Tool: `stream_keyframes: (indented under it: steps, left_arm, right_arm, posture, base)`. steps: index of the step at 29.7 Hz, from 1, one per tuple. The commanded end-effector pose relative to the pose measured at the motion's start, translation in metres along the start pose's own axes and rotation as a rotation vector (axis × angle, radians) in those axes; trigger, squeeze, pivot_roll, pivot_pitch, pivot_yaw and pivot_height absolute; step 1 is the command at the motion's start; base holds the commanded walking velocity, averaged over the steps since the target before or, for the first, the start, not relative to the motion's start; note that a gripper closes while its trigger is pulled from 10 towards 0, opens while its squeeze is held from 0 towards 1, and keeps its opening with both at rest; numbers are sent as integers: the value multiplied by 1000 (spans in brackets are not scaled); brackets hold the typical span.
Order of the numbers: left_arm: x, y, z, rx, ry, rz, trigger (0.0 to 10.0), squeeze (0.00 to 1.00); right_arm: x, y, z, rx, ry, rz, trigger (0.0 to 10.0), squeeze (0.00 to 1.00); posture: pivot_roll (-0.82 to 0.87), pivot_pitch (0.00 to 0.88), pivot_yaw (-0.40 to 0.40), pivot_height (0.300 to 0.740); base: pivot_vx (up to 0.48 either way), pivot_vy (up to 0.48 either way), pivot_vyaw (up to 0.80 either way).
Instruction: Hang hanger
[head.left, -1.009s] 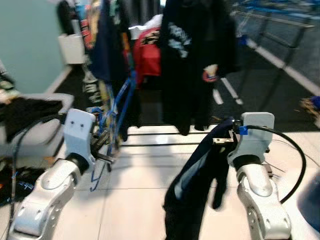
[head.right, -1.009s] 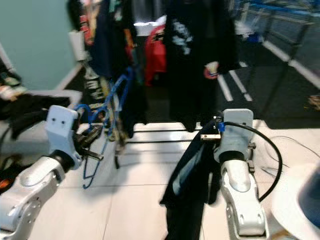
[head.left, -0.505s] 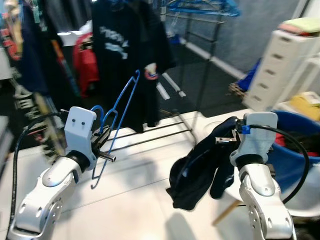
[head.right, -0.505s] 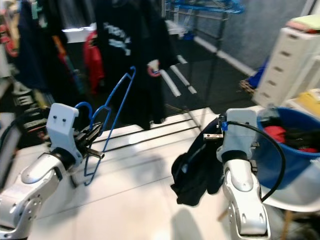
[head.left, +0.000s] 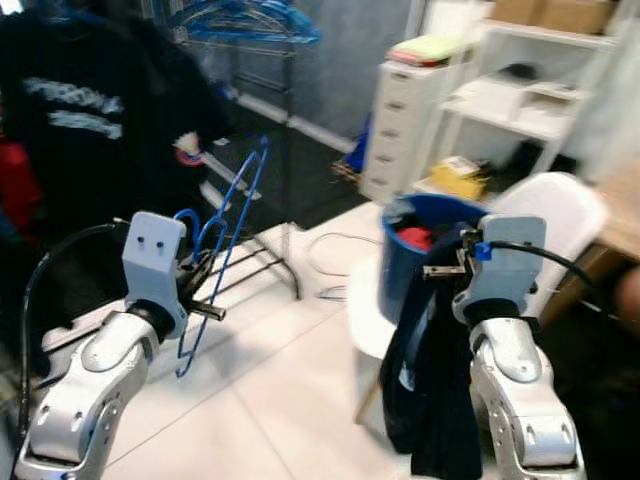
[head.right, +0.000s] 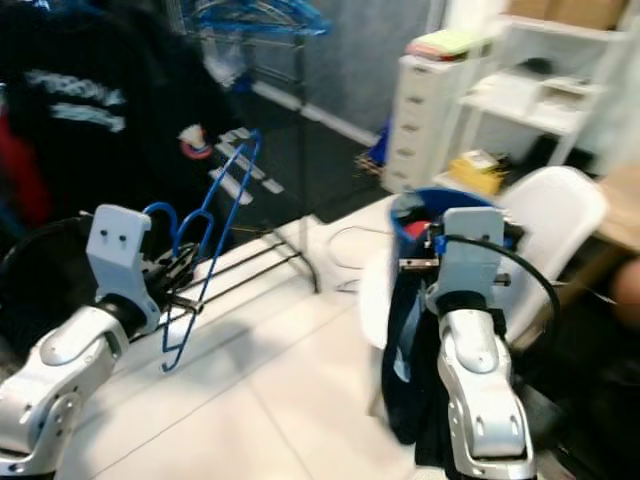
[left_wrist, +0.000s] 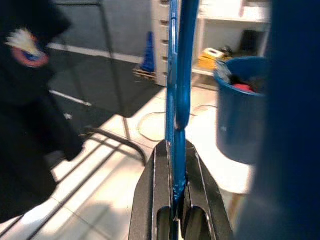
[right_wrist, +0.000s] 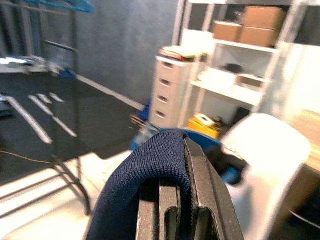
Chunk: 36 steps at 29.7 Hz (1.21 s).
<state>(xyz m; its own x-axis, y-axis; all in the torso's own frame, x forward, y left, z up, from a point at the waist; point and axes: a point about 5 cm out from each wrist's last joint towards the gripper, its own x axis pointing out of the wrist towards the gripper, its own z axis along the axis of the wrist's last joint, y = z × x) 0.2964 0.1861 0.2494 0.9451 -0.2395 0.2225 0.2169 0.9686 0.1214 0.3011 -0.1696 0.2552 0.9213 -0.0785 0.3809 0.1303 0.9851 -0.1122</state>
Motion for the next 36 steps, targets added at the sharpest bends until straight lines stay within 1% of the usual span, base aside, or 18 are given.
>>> stream_keyframes:
  steps: [1, 36]
  left_arm:
    - [-1, 0, -2, -2, 5, 7, 10000, 0]
    - [0, 0, -4, -3, 19, 18, 10000, 0]
  right_arm:
    - [0, 1, 5, 9, -31, 1, 10000, 0]
    - [0, 4, 4, 16, -31, 4, 10000, 0]
  posture:
    - [-52, 163, -10, 740]
    - [-54, 167, -6, 740]
  base:
    - [0, 0, -800]
    - [0, 0, -800]
